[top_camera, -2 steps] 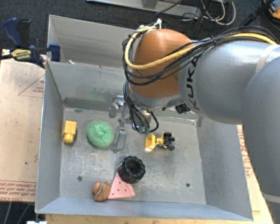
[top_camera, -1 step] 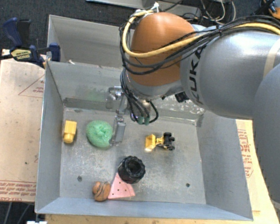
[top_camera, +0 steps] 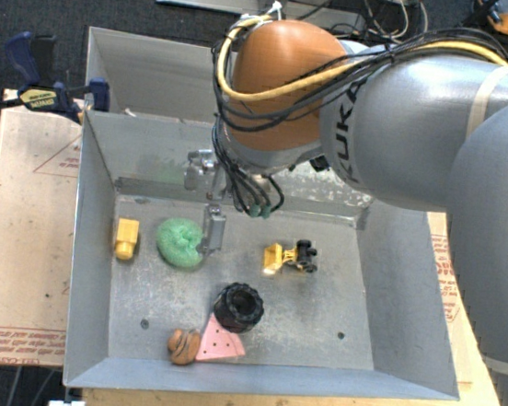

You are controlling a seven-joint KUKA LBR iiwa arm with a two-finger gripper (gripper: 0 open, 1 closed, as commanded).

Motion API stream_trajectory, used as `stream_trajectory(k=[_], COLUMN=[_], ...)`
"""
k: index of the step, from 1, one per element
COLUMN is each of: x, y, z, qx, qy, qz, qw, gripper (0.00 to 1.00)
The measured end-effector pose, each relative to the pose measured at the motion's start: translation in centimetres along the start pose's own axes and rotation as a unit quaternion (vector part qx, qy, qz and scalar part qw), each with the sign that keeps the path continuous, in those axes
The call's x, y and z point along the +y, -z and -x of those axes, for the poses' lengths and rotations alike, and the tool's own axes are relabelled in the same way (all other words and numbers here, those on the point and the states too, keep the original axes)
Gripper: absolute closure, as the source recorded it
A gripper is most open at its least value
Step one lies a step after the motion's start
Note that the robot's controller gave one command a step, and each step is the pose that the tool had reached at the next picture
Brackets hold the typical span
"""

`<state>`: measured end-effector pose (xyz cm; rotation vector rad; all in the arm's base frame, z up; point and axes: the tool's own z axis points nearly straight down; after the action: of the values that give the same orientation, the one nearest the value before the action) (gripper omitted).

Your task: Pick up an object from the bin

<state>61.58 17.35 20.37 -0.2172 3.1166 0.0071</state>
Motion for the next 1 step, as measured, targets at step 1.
stream_trajectory(k=[1], x=[-0.96], y=[-7.32], z=[1.29], qx=[0.0055], qy=[-0.010], qz=[-0.001], qw=[0.9999], gripper=[0.00])
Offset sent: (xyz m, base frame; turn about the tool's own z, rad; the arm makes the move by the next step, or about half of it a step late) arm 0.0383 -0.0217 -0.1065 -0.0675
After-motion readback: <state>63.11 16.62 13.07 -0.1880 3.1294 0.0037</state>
